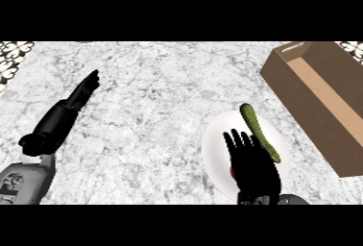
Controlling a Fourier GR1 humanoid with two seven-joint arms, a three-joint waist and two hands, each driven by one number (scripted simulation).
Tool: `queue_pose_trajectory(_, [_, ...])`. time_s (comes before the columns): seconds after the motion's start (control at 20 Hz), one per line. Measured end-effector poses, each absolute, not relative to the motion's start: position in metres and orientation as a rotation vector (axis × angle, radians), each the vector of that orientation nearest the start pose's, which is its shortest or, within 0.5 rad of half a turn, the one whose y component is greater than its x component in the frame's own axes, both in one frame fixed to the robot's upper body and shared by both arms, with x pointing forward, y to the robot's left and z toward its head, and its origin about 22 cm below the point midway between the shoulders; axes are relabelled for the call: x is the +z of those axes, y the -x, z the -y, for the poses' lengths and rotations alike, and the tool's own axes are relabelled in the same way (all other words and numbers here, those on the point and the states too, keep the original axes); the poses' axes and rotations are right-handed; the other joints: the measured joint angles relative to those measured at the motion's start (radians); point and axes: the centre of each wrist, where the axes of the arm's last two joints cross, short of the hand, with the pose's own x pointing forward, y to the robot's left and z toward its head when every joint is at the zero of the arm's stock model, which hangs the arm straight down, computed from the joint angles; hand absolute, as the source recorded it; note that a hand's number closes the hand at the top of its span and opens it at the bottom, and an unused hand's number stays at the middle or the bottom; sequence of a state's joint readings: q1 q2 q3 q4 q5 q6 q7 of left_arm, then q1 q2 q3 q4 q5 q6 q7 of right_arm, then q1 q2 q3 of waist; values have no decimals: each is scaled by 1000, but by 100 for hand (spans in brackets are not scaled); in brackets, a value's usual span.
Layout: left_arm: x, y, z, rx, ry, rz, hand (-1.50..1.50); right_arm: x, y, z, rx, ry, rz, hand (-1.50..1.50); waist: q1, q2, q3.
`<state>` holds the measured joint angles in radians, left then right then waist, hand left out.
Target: Pick the tomato from the plate and place it in the cardboard box
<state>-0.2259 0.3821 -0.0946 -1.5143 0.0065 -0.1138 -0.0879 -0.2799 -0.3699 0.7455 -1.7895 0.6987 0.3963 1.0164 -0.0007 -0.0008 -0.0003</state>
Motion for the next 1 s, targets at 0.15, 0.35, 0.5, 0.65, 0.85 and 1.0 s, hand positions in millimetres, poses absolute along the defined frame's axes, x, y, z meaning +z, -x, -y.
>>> queue_pose_trajectory(0.15, [66, -293, -278, -523, -101, 1747, 0, 66, -222, 127, 1375, 862, 829, -150, 0, 0, 0])
queue_pose_trajectory(0.35, [66, -295, -271, -529, -101, 1750, 0, 59, -225, 133, 1365, 895, 795, -150, 0, 0, 0])
queue_pose_trajectory(0.5, [65, -292, -272, -536, -107, 1749, 0, 55, -224, 139, 1351, 898, 774, -150, 0, 0, 0])
queue_pose_trajectory(0.65, [59, -292, -270, -537, -110, 1748, 0, 47, -226, 140, 1352, 883, 753, -150, 0, 0, 0])
queue_pose_trajectory(0.85, [65, -295, -267, -530, -101, 1749, 0, 37, -231, 141, 1398, 876, 767, 150, 1, 1, 0])
queue_pose_trajectory(1.0, [62, -289, -267, -527, -96, 1742, 0, 31, -231, 147, 1429, 901, 822, 150, 2, 0, 0])
